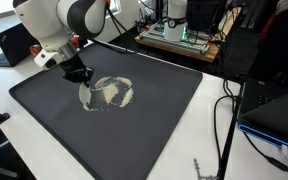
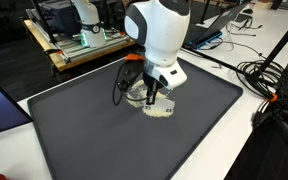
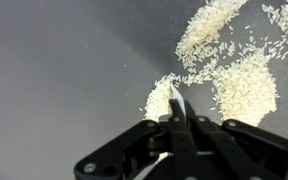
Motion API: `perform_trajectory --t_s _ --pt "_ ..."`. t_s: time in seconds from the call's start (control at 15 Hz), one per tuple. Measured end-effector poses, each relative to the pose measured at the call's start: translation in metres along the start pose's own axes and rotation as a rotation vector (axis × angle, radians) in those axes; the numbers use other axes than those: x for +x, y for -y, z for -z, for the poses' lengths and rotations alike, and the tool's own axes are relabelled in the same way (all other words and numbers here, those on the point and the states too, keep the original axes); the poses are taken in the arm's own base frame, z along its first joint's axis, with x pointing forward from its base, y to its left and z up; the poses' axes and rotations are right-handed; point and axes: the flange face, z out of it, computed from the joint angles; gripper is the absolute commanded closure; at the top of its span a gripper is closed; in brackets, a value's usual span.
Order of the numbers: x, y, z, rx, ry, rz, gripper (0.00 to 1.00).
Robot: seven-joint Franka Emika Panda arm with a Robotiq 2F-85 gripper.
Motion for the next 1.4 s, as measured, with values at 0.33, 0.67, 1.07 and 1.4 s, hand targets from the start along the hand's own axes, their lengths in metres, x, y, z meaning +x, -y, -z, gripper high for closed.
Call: perform_trajectory --t_s 0.33,0.67,1.07,1.4 --pt "0.0 0.005 0.002 0.02 0.02 0.004 0.99" --pt "-0.008 0.021 0.02 0.021 0.019 -0.011 0.99" --pt "-0.022 0.05 0.054 -0.006 -0.091 -0.215 0.99" --pt "-0.04 0.075 0.068 -0.033 -0.222 -0.391 0.99"
